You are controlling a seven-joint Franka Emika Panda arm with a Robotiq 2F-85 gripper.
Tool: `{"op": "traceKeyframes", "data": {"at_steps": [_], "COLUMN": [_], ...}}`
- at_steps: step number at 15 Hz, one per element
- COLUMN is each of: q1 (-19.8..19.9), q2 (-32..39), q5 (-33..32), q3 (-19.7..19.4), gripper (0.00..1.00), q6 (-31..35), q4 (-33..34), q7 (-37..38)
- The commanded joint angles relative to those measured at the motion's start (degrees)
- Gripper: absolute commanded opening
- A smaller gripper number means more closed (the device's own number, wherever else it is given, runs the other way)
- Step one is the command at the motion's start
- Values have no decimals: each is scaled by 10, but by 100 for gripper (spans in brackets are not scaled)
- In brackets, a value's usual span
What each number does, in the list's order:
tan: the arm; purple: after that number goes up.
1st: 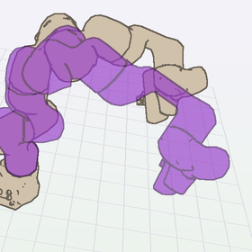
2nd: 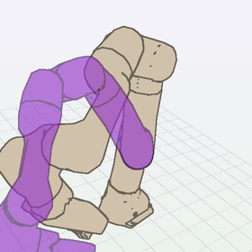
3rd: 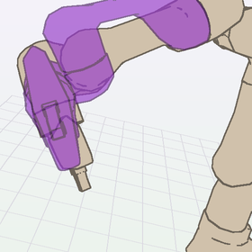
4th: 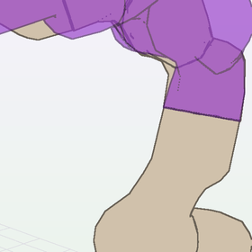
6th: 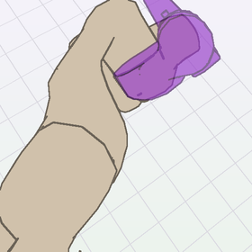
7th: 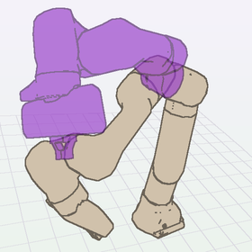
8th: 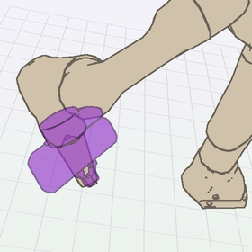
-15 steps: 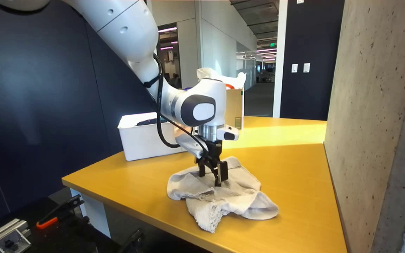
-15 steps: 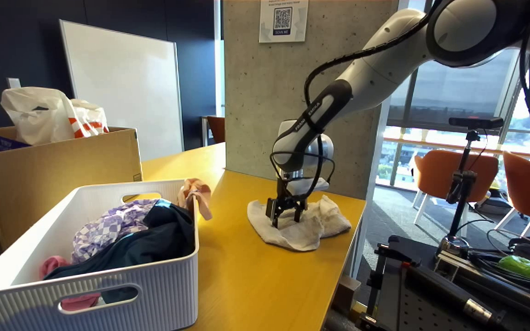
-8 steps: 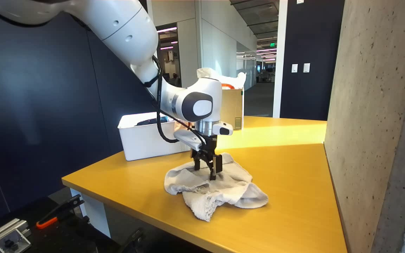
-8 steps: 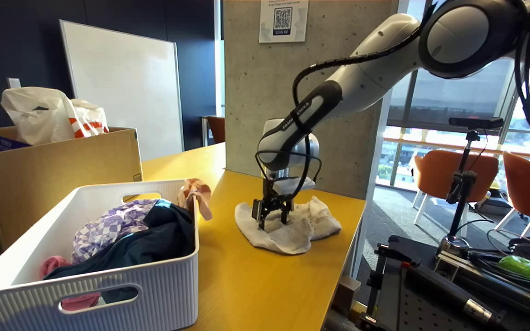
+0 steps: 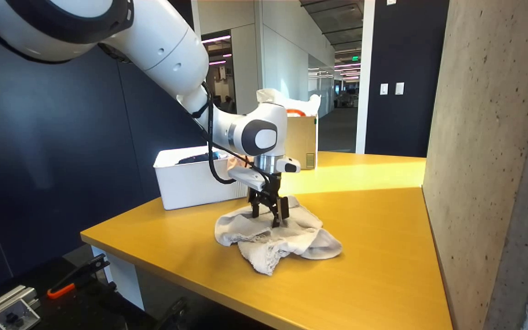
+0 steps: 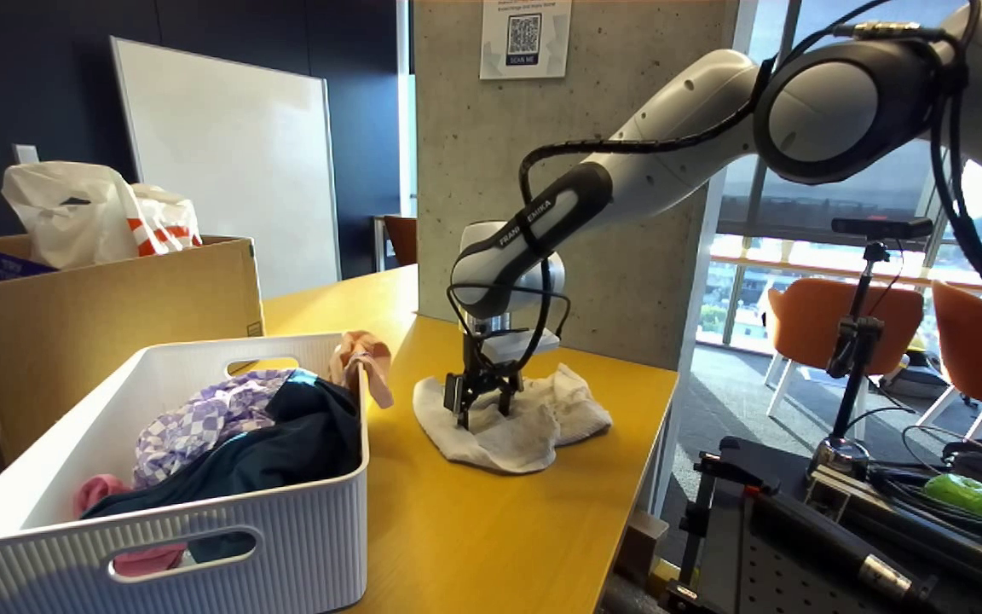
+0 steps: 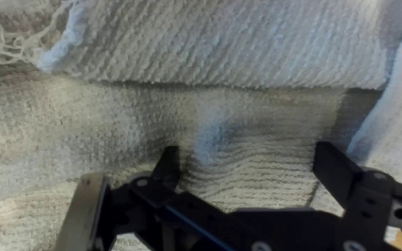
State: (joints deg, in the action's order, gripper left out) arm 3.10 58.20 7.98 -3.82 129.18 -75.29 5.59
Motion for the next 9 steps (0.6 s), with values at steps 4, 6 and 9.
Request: {"op": "traceKeyframes", "data": {"at_steps": [4, 6, 9], "q1": [-8, -11, -14], "q2": [-81, -130, -200], "q5": [-13, -14, -16], "q3": [-8, -16, -26], "gripper": [100, 100, 100], "q6": [55, 85, 118], "q4": [-108, -172, -249], "q7": [21, 30, 42]}}
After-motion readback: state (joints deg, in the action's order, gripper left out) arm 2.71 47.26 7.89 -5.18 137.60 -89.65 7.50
